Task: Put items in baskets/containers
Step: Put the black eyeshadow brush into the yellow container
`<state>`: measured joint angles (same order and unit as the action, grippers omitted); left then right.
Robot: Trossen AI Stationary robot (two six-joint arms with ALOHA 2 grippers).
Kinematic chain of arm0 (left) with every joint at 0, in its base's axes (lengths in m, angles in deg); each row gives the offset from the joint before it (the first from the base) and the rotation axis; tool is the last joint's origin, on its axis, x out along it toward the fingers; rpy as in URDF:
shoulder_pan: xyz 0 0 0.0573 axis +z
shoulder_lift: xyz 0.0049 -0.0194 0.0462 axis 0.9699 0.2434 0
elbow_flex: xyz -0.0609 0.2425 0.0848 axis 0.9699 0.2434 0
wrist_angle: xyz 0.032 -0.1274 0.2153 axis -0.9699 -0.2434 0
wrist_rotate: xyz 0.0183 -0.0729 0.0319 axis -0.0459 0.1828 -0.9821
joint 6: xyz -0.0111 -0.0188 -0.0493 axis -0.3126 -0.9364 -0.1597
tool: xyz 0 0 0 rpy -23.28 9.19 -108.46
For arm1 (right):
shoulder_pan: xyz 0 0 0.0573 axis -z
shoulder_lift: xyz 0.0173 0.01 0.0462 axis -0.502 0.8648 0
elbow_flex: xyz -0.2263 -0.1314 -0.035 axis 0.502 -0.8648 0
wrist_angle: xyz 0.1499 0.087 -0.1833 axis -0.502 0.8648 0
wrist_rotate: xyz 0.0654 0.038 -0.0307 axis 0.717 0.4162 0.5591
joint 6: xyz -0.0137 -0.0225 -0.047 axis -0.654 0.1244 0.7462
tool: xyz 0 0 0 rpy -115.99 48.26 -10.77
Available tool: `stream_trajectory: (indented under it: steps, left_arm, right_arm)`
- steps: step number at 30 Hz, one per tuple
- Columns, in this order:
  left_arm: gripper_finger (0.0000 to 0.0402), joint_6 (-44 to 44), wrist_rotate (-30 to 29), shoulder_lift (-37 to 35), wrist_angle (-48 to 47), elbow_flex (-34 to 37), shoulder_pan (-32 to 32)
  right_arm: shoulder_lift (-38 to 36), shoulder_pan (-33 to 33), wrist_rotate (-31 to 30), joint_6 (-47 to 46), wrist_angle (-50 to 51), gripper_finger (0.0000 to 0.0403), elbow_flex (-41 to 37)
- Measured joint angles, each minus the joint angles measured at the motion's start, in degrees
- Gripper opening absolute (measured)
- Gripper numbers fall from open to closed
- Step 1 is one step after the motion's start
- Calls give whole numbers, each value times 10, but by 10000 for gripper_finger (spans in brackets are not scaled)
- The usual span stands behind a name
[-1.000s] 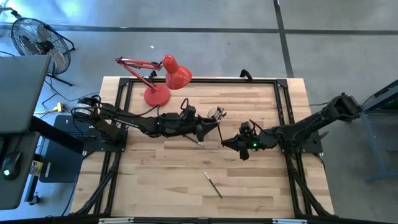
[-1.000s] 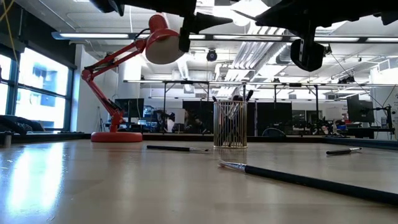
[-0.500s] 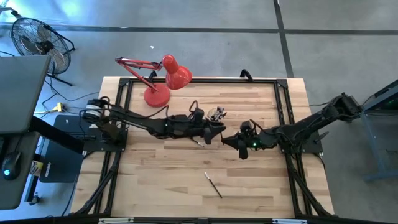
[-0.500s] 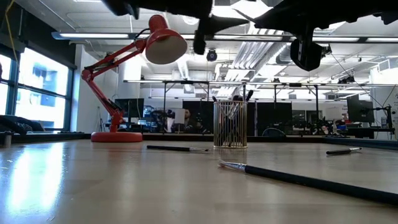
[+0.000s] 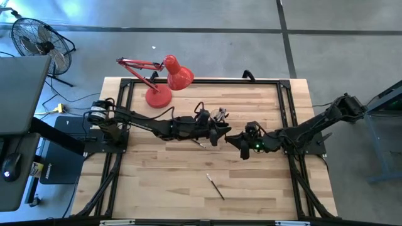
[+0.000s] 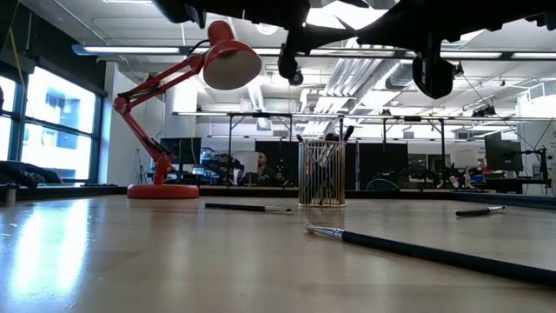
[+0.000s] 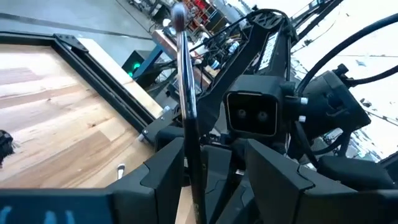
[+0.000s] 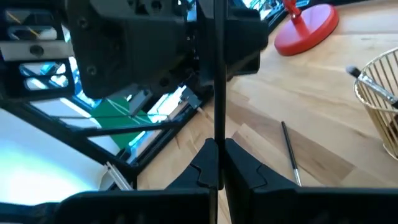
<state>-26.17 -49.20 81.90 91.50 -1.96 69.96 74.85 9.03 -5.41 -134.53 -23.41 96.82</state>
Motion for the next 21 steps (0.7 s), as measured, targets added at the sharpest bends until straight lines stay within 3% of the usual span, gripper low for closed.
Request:
stream_trajectory:
  steps: [6, 14, 21]
  left_arm:
    - [145, -7, 6, 0, -2, 1, 0]
    - [17, -20, 23, 0, -3, 2, 1]
    - [12, -32, 55, 0, -7, 2, 8]
  right_arm:
    - [0, -1, 2, -18, 29, 1, 0]
    - [-1, -12, -4, -14, 31, 1, 1]
    - [-1, -12, 1, -8, 33, 21, 1]
